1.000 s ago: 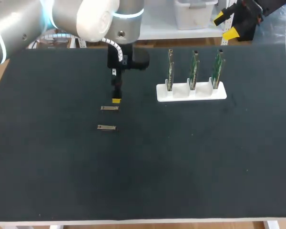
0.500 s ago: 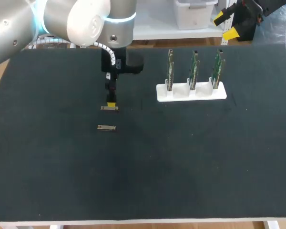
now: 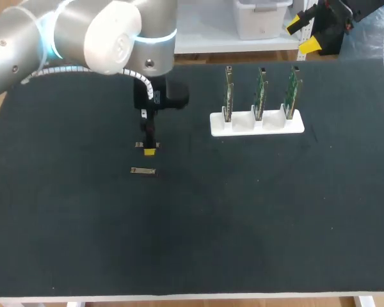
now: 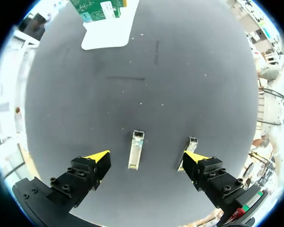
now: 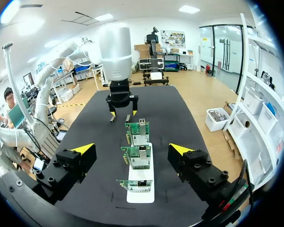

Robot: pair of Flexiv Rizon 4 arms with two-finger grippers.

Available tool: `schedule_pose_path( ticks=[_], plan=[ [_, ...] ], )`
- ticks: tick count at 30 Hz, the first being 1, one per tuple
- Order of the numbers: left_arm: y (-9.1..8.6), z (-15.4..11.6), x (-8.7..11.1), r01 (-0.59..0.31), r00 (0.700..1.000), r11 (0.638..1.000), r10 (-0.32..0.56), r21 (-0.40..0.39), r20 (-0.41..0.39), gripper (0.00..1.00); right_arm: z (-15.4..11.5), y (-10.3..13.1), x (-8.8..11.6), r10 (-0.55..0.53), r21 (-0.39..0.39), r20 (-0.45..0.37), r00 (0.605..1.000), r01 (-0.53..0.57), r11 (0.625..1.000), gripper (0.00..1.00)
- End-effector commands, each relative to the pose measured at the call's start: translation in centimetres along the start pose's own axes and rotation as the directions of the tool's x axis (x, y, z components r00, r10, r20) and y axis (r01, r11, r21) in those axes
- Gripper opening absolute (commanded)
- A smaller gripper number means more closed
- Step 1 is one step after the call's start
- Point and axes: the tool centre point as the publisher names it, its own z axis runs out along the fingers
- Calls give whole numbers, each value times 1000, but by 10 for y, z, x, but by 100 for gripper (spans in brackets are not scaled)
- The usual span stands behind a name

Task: Pick up the optical module with the left hand, and insert it into the network port with the right hand.

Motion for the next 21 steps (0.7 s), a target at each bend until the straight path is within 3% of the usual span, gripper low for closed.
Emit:
schedule_pose_path(
  ticks=[1, 21],
  plan=[
    [1, 6, 1, 2, 1000, 1000, -2, 4, 13, 100, -2, -7, -1, 1, -82, 0, 1000, -1, 997, 100],
    [21, 17, 3, -69, 998, 998, 69, 12, 1, 100, -2, -7, -1, 1, -82, 0, 1000, -1, 997, 100]
  ],
)
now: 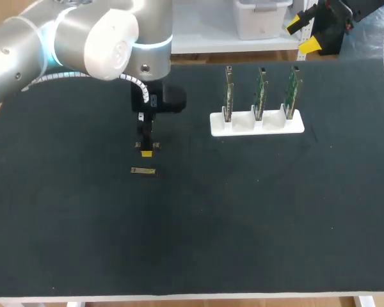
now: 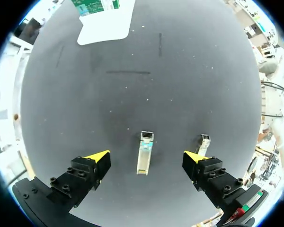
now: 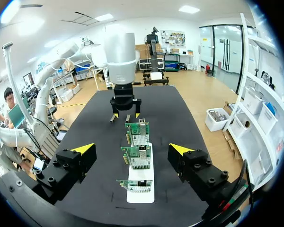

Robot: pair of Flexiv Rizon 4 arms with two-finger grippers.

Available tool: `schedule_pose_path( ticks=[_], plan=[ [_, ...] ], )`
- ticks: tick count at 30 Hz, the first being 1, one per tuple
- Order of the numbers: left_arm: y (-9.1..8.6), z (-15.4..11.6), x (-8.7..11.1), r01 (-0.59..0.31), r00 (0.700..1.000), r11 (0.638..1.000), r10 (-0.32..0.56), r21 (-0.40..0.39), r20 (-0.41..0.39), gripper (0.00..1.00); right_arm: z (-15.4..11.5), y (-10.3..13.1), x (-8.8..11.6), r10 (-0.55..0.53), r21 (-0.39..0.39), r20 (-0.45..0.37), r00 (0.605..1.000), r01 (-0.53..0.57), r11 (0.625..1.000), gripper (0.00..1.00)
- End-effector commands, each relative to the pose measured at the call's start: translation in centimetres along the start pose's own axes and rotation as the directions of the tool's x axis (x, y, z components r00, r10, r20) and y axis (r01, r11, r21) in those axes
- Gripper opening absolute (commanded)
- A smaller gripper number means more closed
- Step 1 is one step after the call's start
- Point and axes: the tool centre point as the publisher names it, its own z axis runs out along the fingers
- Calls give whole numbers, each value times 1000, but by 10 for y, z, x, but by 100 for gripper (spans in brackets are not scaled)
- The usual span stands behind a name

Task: Pick up the optical module with the left hand, and insert it into the network port with the right hand.

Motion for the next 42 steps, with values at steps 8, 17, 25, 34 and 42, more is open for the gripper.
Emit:
schedule_pose_path(
  ticks=[8, 17, 25, 34, 42],
  plan=[
    [7, 5, 4, 6, 1000, 1000, -6, 7, 8, 100, -2, -7, -1, 1, -82, 0, 1000, -1, 997, 100],
    [-2, 14, -1, 16, 999, 1000, -17, 19, 28, 100, -2, -7, -1, 1, -82, 0, 1000, -1, 997, 100],
    [-5, 19, 1, 32, 999, 999, -32, 23, 33, 100, -2, -7, -1, 1, -82, 0, 1000, -1, 997, 100],
    [-7, 21, 7, 50, 998, 999, -51, 20, 27, 100, -2, -7, -1, 1, -82, 0, 1000, -1, 997, 100],
    [-9, 22, 7, 60, 998, 998, -60, 20, 34, 100, -2, -7, -1, 1, -82, 0, 1000, -1, 997, 100]
  ],
)
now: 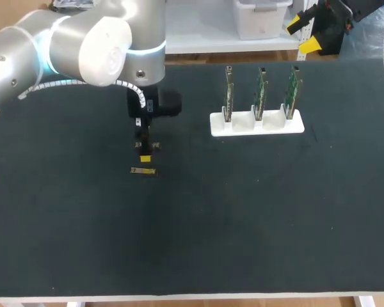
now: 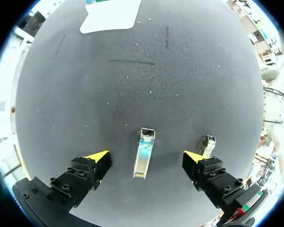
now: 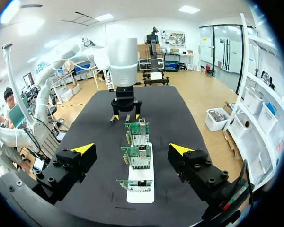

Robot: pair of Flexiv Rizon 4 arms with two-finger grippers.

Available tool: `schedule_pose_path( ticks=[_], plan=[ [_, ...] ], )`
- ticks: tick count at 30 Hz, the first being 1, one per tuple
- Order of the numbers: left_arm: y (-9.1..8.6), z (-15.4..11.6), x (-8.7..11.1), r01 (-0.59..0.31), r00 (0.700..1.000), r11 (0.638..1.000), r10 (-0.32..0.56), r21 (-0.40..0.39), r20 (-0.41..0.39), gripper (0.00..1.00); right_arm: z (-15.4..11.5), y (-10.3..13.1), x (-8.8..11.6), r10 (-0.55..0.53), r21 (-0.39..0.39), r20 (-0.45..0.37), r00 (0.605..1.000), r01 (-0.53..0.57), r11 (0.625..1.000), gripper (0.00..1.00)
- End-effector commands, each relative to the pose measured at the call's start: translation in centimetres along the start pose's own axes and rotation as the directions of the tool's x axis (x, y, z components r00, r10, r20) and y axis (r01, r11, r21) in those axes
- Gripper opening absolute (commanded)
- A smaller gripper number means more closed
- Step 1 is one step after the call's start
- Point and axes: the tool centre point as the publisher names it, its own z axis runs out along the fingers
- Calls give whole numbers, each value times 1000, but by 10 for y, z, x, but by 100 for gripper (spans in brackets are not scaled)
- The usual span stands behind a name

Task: Pick up the optical module with the left hand, and insert it into the network port with the right hand.

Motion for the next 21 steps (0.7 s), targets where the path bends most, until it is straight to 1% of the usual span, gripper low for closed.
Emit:
schedule_pose_path(
  ticks=[1, 6, 8, 9, 10, 11, 15, 21],
  plan=[
    [-5, 6, 2, 4, 1000, 1000, -4, -6, 8, 100, -2, -7, -1, 1, -82, 0, 1000, -1, 997, 100],
    [-8, 7, 2, -2, 1000, 1000, 2, 1, 11, 100, -2, -7, -1, 1, -82, 0, 1000, -1, 997, 100],
    [-8, 7, 2, -3, 1000, 1000, 3, 3, 10, 73, -2, -7, -1, 1, -82, 0, 1000, -1, 997, 100],
    [-8, 7, 2, -2, 1000, 1000, 2, 4, 11, 67, -2, -7, -1, 1, -82, 0, 1000, -1, 997, 100],
    [-8, 8, 2, -2, 1000, 1000, 2, 4, 11, 47, -2, -7, -1, 1, -82, 0, 1000, -1, 997, 100],
    [-9, 8, 2, -3, 1000, 1000, 3, 4, 11, 43, -2, -7, -1, 1, -82, 0, 1000, -1, 997, 100],
    [-9, 8, 1, -2, 1000, 1000, 2, 5, 12, 34, -2, -7, -1, 1, -82, 0, 1000, -1, 997, 100],
    [-8, 8, 1, 2, 1000, 1000, -2, 2, 14, 31, -2, -7, -1, 1, -82, 0, 1000, -1, 997, 100]
  ],
)
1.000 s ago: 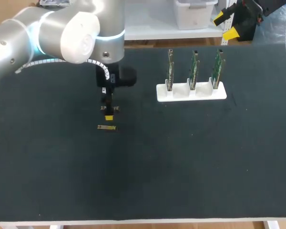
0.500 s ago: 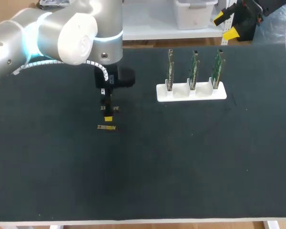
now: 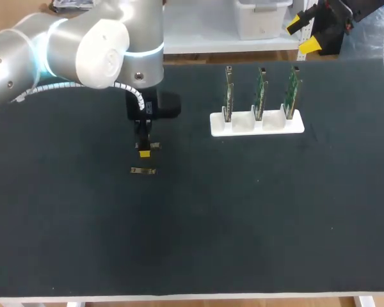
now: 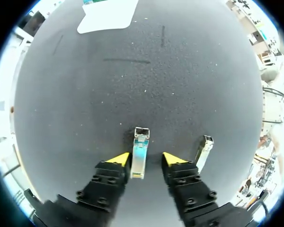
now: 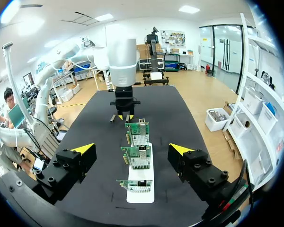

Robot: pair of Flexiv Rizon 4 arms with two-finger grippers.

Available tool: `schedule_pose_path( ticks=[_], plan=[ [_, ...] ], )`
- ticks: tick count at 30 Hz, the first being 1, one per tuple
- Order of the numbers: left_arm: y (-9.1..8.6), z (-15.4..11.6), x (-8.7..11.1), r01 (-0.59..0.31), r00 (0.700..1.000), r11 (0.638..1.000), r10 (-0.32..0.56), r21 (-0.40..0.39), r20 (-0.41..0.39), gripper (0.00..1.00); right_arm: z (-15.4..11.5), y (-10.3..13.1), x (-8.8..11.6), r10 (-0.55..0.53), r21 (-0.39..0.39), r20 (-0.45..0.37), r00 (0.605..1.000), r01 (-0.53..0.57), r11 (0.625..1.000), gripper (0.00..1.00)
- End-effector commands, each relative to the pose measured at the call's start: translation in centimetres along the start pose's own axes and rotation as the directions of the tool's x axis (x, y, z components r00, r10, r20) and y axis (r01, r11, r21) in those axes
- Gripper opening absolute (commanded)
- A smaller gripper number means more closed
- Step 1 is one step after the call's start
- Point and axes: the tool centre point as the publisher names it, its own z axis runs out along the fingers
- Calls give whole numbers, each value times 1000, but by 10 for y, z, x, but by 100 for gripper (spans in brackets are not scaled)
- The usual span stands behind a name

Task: Pick up the optical module with the left hand, and insert it into the network port with the right hand.

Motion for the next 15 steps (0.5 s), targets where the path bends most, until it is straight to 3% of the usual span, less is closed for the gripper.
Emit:
schedule_pose_path(
  ticks=[1, 3, 5, 6, 15],
  plan=[
    [-3, 5, 1, 2, 1000, 1000, -2, -5, 4, 30, -2, -7, -1, 1, -82, 0, 1000, -1, 997, 100],
    [-2, 5, 1, 5, 1000, 1000, -5, -4, 6, 28, -2, -7, -1, 1, -82, 0, 1000, -1, 997, 100],
    [-2, 5, 1, 6, 1000, 1000, -6, -3, 9, 3, -2, -7, -1, 1, -82, 0, 1000, -1, 997, 100],
    [-2, 5, 2, 8, 1000, 1000, -8, -4, 10, 0, -2, -7, -1, 1, -82, 0, 1000, -1, 997, 100],
    [1, 3, 1, 15, 1000, 1000, -15, -4, 17, 0, -2, -7, -1, 1, -82, 0, 1000, -1, 997, 100]
  ],
)
